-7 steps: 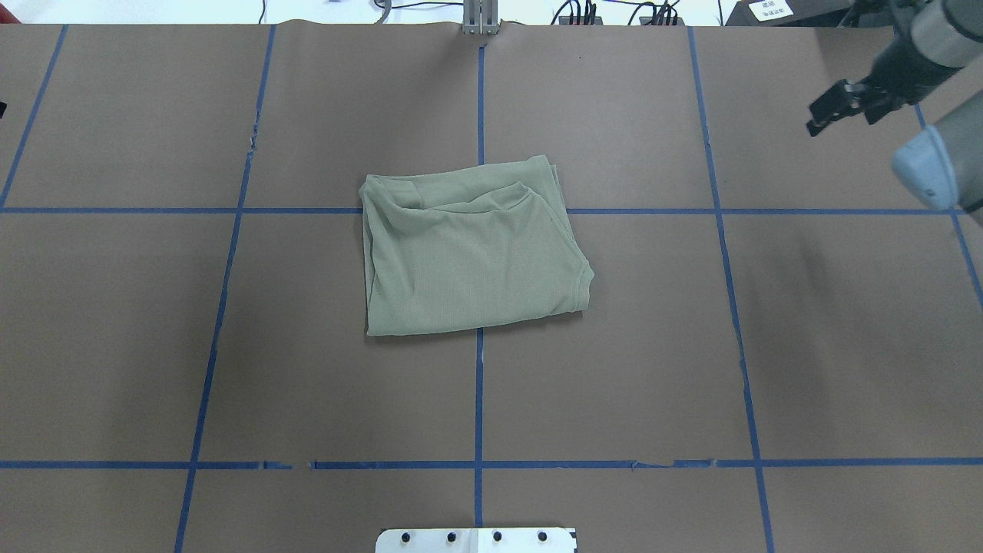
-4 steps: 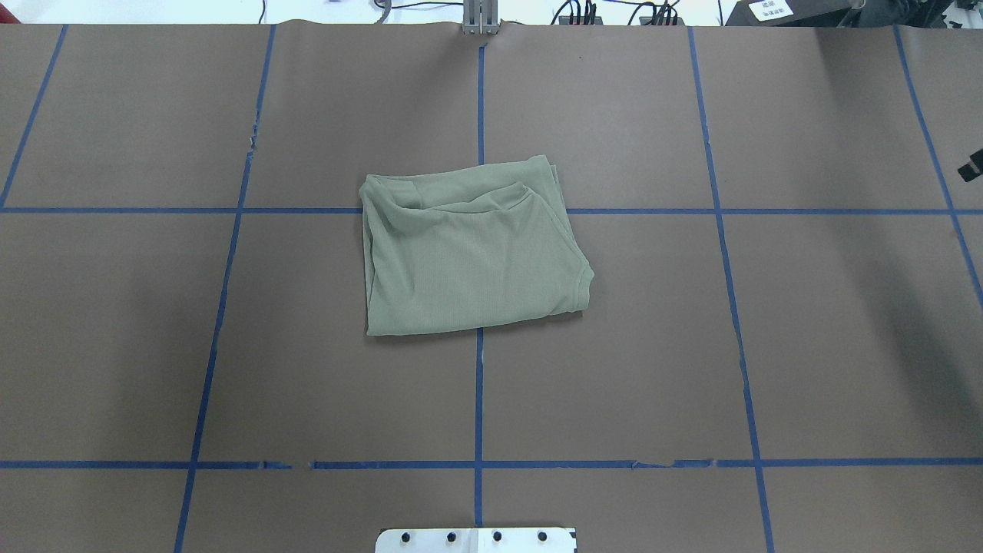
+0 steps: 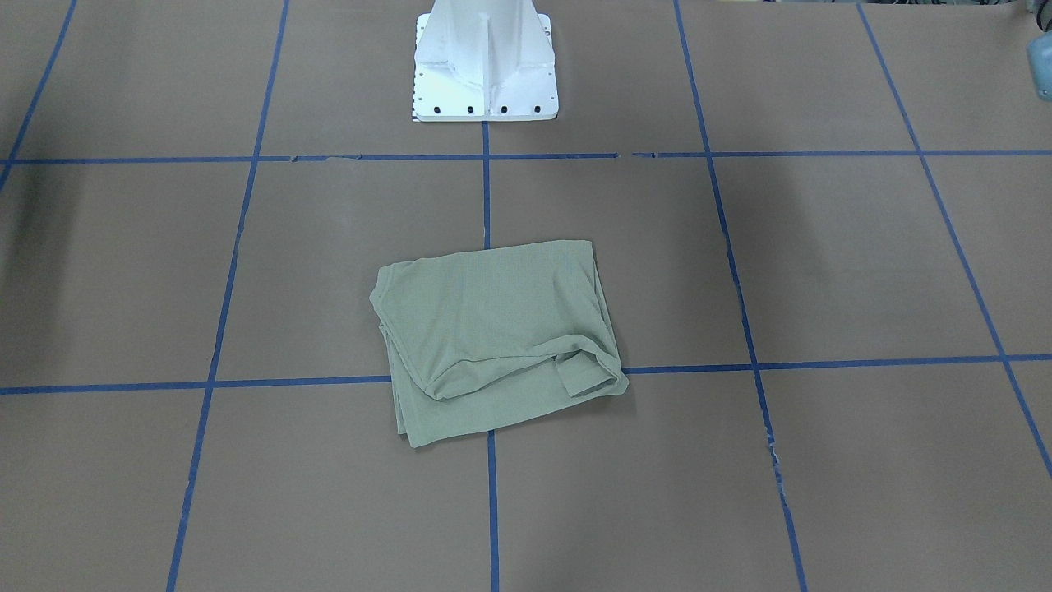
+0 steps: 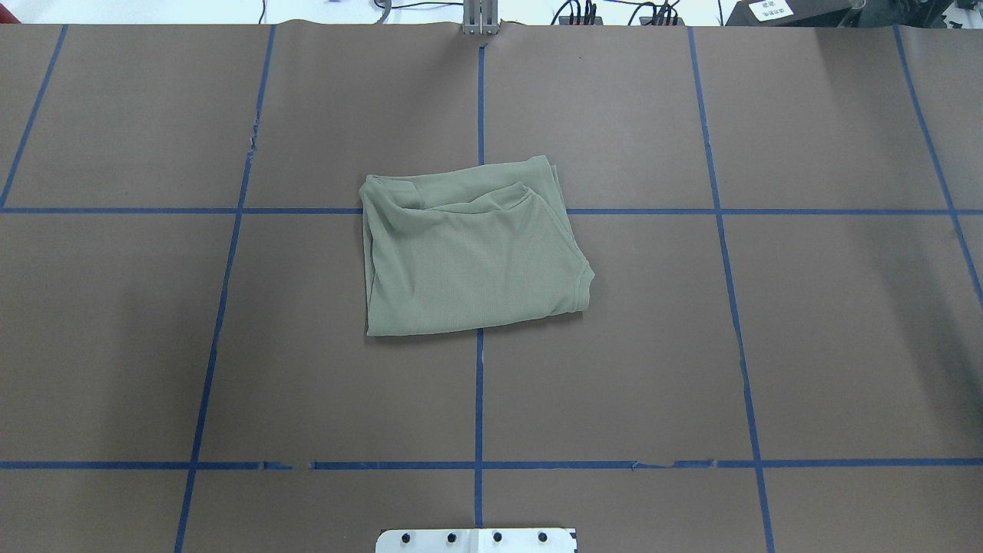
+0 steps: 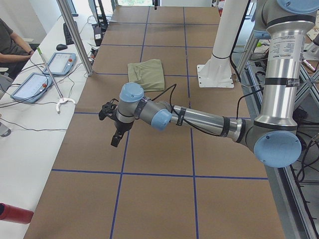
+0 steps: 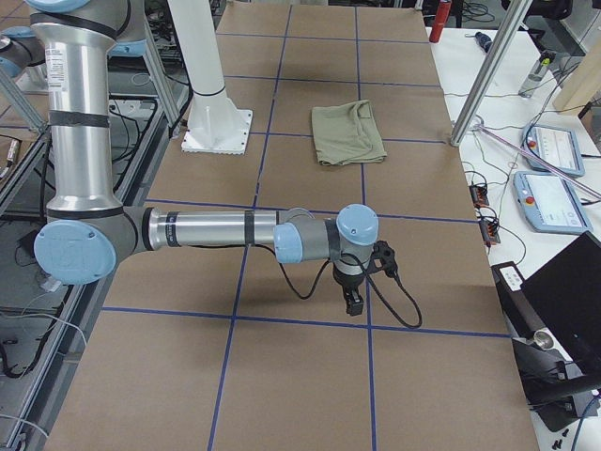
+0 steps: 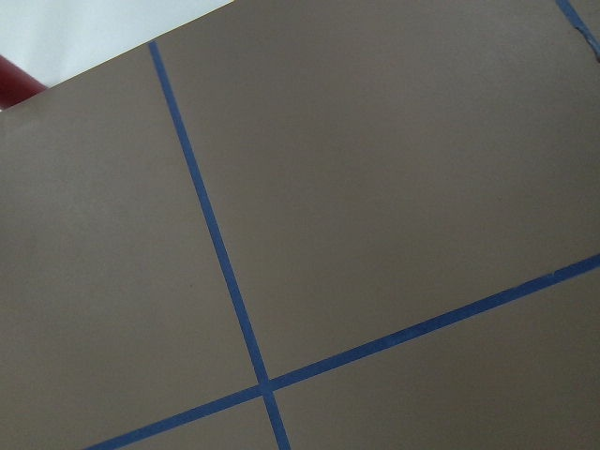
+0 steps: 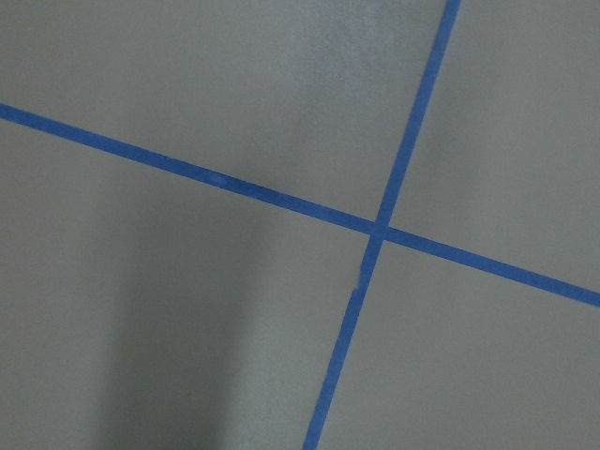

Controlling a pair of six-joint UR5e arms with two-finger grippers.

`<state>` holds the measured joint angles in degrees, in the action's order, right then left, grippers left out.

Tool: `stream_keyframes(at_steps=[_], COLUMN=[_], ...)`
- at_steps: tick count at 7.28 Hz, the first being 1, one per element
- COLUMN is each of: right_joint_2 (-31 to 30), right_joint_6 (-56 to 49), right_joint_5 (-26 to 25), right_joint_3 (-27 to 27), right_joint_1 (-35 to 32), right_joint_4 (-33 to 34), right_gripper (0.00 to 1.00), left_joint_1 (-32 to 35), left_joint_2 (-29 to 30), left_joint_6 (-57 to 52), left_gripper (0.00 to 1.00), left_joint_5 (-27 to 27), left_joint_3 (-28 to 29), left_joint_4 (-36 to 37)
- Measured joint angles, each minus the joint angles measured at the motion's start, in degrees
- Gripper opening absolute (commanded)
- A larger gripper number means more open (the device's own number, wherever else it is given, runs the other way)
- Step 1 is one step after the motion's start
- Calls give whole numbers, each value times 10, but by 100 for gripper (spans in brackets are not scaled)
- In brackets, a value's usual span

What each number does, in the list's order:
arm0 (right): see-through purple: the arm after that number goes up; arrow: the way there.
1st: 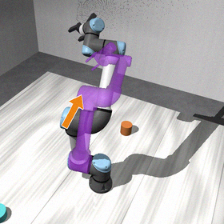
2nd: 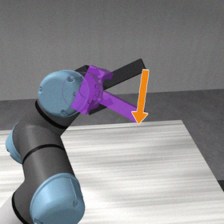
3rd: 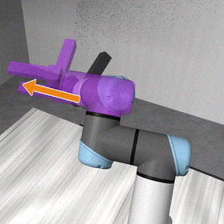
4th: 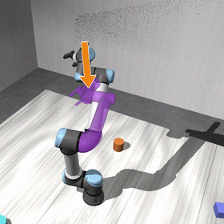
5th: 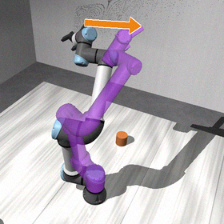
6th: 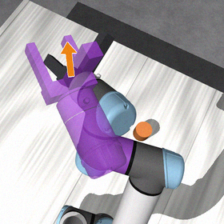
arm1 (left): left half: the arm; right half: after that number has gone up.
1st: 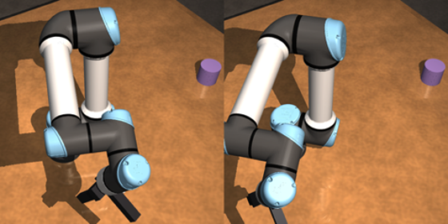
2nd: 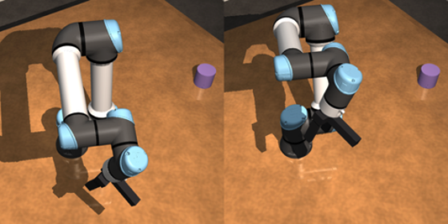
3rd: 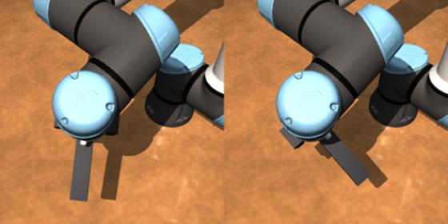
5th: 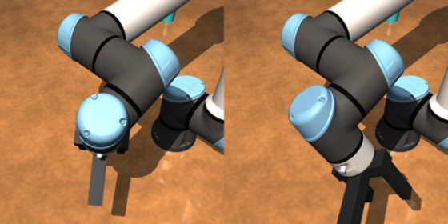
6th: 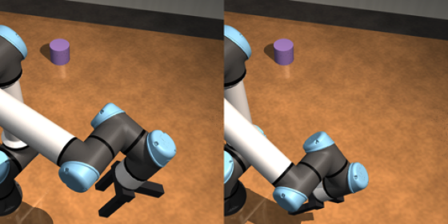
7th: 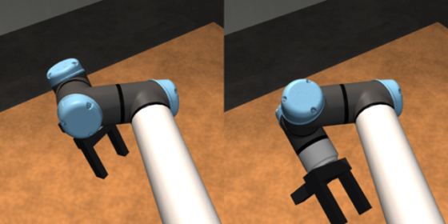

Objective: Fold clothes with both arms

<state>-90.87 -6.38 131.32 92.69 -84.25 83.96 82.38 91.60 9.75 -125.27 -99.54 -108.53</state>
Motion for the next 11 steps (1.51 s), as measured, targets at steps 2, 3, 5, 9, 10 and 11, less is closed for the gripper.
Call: stream_keyframes(at_steps=[2, 3, 5, 9, 10, 11], right_joint_2=[-5, -7, -12, -21, -23, -26], right_joint_6=[5, 7, 8, 8, 8, 8], right_joint_5=[4, 5, 9, 63, 74, 84], right_joint_3=[-1, -2, -13, -33, -34, -36], right_joint_1=[-11, -16, -28, -61, -73, -84], right_joint_4=[4, 6, 7, 15, 21, 24], right_gripper=[100, 100, 100, 100, 100, 100], left_joint_1=[3, 6, 11, 62, 66, 67], left_joint_2=[-15, -19, -16, -15, -17, -19], left_joint_6=[2, 2, -19, -176, -188, -193], left_gripper=[100, 100, 100, 100, 100, 100], left_joint_5=[-1, -1, -1, -24, -52, -77], left_joint_3=[3, -1, 0, 59, 66, 67], left_joint_4=[17, 58, 134, 169, 170, 170])
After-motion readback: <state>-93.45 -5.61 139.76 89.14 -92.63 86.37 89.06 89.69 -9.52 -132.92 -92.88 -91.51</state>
